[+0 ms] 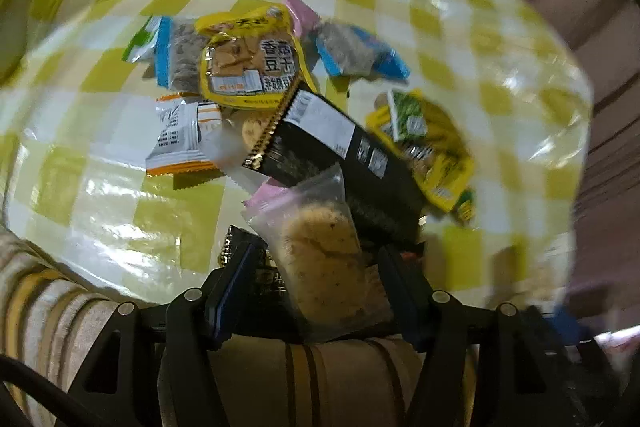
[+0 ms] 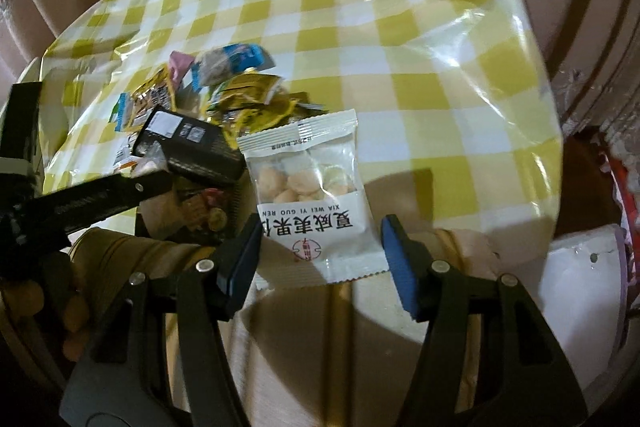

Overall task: Organize snacks
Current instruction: 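Carry the white biscuit bag into the white box with the right gripper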

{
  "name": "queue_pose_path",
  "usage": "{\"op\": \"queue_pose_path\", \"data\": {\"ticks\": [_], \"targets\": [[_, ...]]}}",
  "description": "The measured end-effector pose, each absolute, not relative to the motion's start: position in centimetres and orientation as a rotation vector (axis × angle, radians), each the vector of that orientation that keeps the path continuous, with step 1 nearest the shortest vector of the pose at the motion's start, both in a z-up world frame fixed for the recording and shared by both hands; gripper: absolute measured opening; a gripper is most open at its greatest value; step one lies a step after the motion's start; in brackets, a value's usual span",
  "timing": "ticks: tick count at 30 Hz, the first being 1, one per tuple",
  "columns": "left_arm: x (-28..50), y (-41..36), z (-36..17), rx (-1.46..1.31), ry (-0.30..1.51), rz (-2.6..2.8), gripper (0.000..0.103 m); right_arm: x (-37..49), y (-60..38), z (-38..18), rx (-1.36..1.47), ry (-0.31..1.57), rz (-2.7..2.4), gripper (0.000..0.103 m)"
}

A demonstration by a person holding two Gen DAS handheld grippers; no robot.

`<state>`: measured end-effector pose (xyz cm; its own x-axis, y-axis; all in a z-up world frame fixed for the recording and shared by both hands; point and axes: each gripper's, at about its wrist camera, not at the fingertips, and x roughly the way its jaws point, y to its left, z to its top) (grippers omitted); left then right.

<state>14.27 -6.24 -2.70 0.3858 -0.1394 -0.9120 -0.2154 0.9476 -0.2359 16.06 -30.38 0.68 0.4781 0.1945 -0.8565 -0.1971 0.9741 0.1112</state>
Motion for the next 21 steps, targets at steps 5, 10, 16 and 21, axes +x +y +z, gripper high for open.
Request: {"op": "queue_pose_path", "data": {"ticks": [5,10,16,21], "targets": [[14.6,-7.1,-2.7,-0.257,1.167,0.083,0.045,15.2,-32.1,1.2,0.002,1.031,0.215,0.063],[13.0,-6.1,-2.2,-0.308,1.115,0.071,0.043,14.0,-35.4,1.4,0.030,1.024,0.146,0.063],[11.3,-6.7,0.0,-0.319,1.021,0.074,0.042,13.1,-40.2,1.3,0.069,1.027,0.056,0.063],[10.0,-8.4,2.1,-0.290,0.949,0.065,0.042,12.3,-44.4,1.1,0.101,1.034,-0.037,0.063]]}}
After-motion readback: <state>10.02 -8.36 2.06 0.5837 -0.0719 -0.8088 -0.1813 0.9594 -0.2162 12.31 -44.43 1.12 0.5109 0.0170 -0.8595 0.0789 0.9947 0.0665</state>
